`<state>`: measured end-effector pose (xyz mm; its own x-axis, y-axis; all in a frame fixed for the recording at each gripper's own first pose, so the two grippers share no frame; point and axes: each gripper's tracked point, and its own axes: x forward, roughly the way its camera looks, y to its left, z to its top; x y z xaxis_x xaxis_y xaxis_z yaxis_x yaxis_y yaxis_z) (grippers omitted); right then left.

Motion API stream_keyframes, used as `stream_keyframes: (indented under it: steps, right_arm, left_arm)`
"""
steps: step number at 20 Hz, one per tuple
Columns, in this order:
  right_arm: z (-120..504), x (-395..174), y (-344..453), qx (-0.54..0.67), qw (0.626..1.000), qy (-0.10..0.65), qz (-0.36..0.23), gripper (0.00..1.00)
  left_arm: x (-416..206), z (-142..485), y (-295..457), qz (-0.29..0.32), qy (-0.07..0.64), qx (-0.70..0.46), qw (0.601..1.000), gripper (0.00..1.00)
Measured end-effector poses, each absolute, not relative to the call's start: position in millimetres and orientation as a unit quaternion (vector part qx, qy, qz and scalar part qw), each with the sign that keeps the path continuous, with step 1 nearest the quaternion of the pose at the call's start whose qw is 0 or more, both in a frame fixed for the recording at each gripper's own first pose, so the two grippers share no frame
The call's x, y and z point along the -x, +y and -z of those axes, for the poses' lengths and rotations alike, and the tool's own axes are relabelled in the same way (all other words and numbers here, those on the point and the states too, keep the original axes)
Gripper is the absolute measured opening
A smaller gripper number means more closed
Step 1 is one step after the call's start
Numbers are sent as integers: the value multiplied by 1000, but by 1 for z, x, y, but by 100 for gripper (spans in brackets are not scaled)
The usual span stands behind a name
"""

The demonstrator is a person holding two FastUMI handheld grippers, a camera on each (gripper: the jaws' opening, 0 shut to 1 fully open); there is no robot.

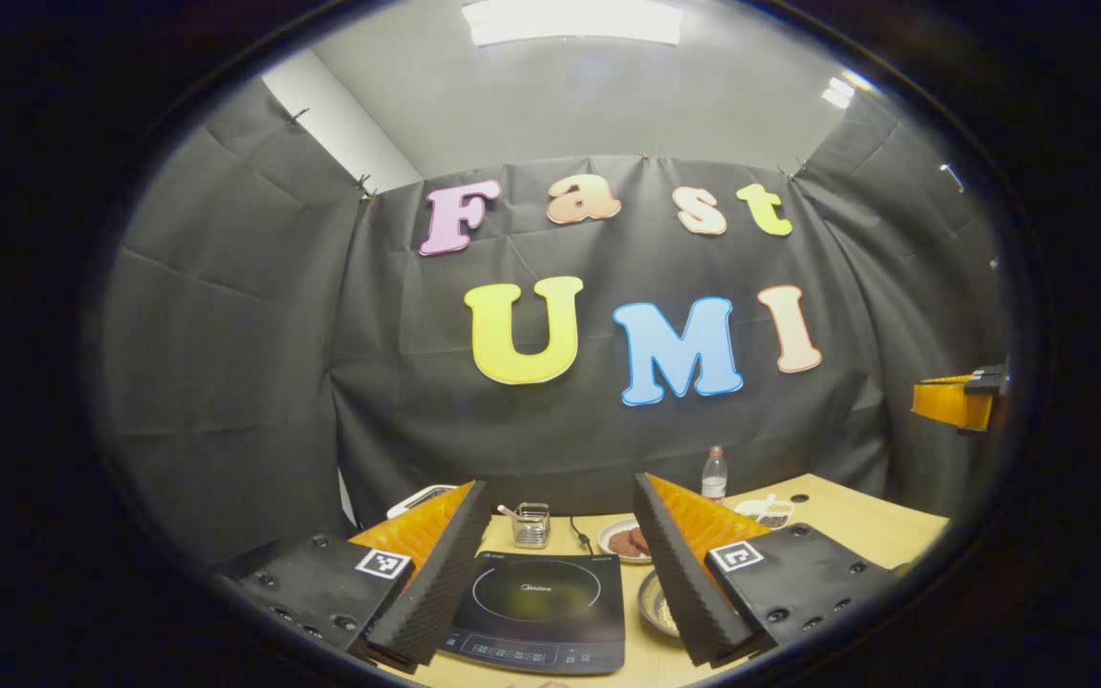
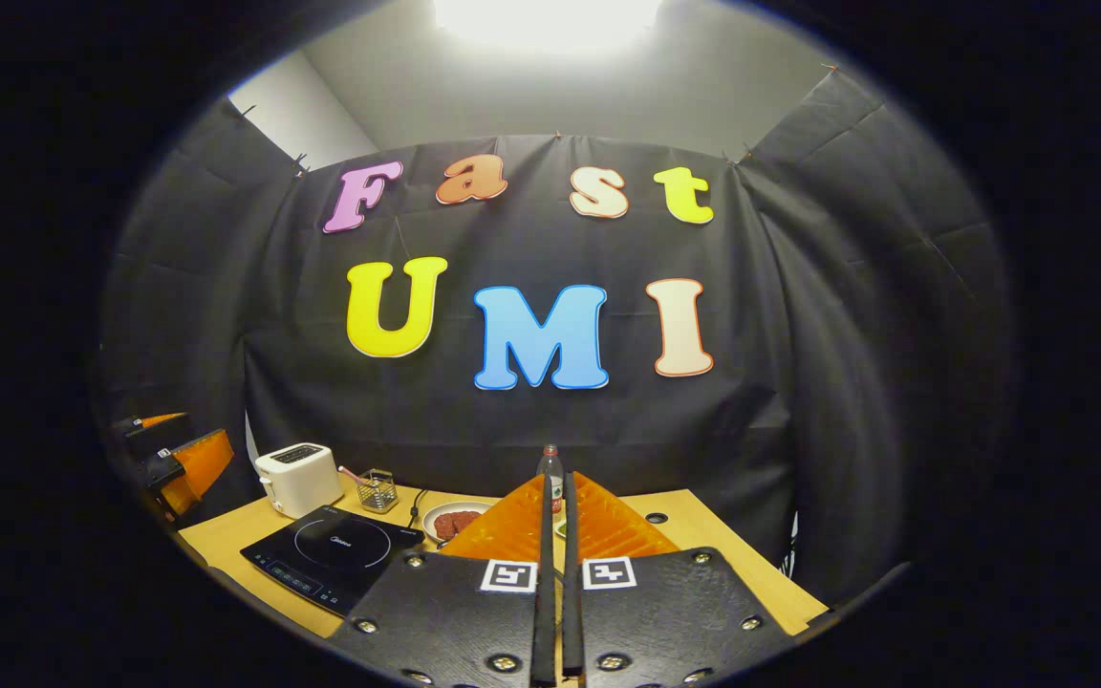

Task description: First push the handle of the pot to place it horizontally, then grasp the pot with both hands and set it on the induction cooktop.

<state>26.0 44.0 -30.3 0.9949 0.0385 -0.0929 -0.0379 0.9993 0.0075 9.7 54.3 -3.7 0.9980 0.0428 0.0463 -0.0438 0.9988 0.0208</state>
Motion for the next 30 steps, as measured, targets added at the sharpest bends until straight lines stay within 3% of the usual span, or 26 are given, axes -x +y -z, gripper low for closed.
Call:
stream_keyframes:
  steps: [14, 20, 30]
  right_arm:
    - [112, -17, 135, 31, 982, 151, -106, 1]
    - [170, 2, 165, 50, 953, 227, -195, 1]
    - [255, 27, 179, 71, 895, 332, -290, 1]
  left_arm:
    - [-12, 3, 122, -11, -38, -27, 999, 98]
    - [-11, 4, 118, -36, -36, -24, 998, 98]
    - [-14, 6, 101, -77, -23, -26, 996, 98]
